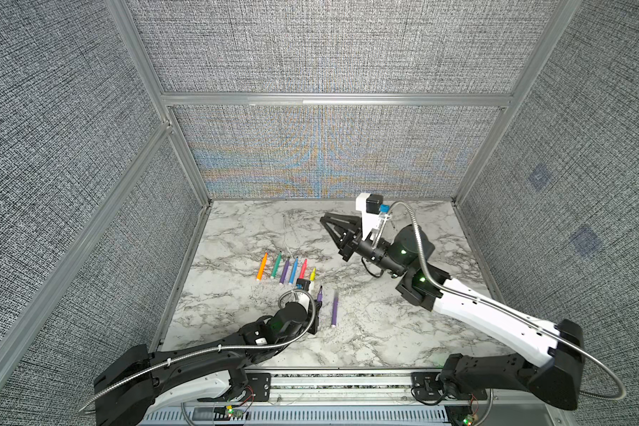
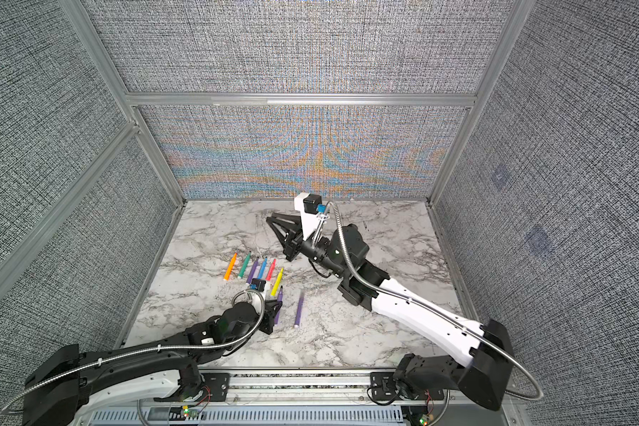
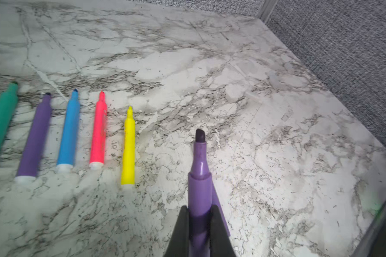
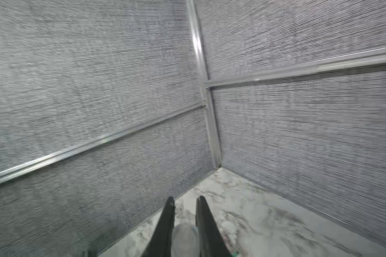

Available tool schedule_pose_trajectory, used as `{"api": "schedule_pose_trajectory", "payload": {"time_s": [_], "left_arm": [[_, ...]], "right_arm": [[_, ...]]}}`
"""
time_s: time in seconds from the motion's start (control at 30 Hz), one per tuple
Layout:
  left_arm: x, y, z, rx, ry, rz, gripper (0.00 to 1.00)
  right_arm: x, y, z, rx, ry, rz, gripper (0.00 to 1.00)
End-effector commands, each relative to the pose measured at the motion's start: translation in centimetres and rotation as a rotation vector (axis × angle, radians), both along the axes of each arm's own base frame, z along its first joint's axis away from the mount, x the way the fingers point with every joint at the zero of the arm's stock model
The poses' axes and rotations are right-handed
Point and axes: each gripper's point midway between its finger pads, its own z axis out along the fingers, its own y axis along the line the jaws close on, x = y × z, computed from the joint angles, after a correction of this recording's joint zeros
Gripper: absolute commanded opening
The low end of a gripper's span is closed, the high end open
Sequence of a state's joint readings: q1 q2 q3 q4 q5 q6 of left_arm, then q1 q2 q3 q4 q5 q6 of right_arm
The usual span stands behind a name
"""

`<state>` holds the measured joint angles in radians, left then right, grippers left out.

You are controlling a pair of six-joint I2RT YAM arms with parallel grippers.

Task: Remove pen caps from pens
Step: Open the pen cap on the pen, then place the pen cap at the center of the table, then place the pen at the center of the table.

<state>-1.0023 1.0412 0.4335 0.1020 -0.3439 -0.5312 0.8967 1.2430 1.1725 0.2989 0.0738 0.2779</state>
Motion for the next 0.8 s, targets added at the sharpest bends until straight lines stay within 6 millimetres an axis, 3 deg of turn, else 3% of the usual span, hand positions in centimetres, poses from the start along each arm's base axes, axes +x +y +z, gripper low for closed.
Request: {"api": "schedule_pose_trajectory", "payload": {"time_s": [0.0, 0.17, 0.27, 0.47, 0.6, 0.77], "left_arm": [[1.2, 0.5, -1.5, 0.12, 0.068, -0.01, 0.06], [5.1, -0.6, -3.4, 0.193, 0.156, -0.032, 0.07], [6.6, -0.8, -5.0, 0.284, 0.242, -0.029, 0.07], [7.7, -1.4, -7.0, 0.349, 0.297, -0.031, 0.09], [8.2, -0.9, -7.6, 0.392, 0.316, -0.011, 0.12], [8.3, 0.2, -8.6, 0.456, 0.334, 0.021, 0.21]], "right_arm": [[3.3, -6.4, -8.6, -0.451, 0.118, -0.392, 0.0], [4.3, -14.6, -19.0, -0.847, 0.298, -0.679, 0.0], [4.5, -17.2, -24.2, -0.929, 0.424, -0.707, 0.0], [5.6, -18.6, -32.0, -1.015, 0.602, -0.661, 0.0], [7.2, -20.0, -35.4, -1.114, 0.667, -0.721, 0.0], [8.7, -20.1, -38.9, -1.181, 0.737, -0.707, 0.0]]}}
